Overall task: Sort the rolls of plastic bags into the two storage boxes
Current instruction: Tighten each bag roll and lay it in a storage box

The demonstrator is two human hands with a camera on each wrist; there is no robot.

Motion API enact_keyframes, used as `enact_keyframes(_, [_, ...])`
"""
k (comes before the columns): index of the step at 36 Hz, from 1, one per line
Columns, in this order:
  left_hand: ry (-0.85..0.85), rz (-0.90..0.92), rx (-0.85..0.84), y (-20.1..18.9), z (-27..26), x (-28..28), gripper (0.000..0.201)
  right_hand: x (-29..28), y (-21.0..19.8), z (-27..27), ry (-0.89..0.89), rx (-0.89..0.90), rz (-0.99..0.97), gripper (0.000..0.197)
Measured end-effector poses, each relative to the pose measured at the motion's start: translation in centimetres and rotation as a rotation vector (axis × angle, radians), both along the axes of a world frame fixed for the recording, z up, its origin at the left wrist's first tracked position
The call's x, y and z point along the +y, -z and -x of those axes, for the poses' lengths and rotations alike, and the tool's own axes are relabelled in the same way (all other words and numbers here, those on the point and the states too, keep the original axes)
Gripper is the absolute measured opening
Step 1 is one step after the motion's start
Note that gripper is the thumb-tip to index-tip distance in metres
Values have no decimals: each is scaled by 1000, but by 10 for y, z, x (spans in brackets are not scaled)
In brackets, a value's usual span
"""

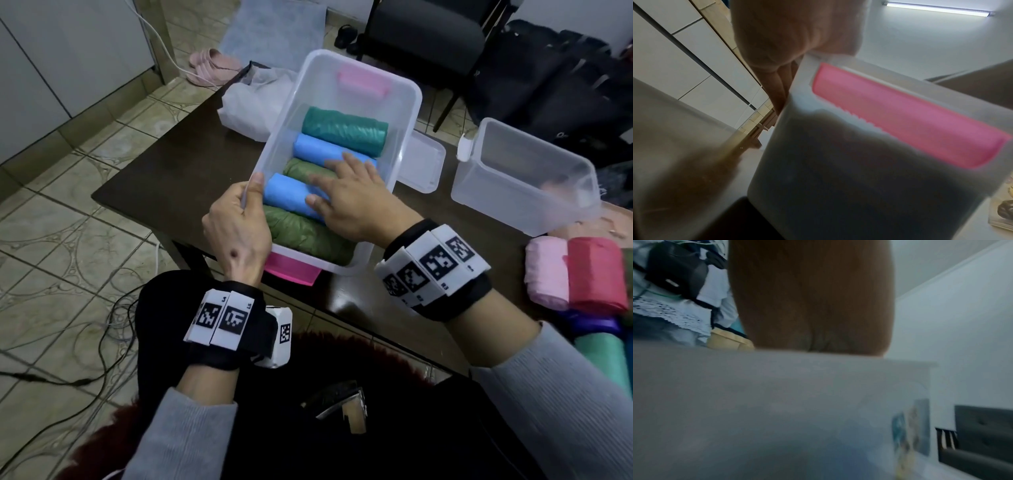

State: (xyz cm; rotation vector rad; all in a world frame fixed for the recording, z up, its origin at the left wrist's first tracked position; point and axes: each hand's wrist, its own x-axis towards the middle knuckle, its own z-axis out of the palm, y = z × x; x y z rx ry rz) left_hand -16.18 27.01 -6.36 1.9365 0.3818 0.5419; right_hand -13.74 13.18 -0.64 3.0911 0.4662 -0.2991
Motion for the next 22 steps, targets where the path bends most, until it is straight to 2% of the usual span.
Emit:
enact_keyframes(2, [6, -8, 3, -1, -1, 0, 42, -3, 6, 2, 94, -235, -113, 51])
enact_keyframes(4, [12, -22, 11, -2, -2, 0, 42, -7, 13, 3, 305, -412, -366, 57])
enact_keyframes(6, [14, -34, 26, -3, -4, 1, 41, -11, 14, 7, 503, -353, -676, 60])
enact_keyframes(9, [17, -44, 46, -5, -6, 0, 42, -21, 16, 12, 676, -110, -982, 52])
enact_keyframes(12, [23, -48, 75, -8, -8, -1, 41, -28, 17, 10, 711, -118, -1053, 36])
enact_keyframes(22, [77, -86, 181, -20, -19, -5, 43, -40, 25, -4, 798, -3, -1199, 17])
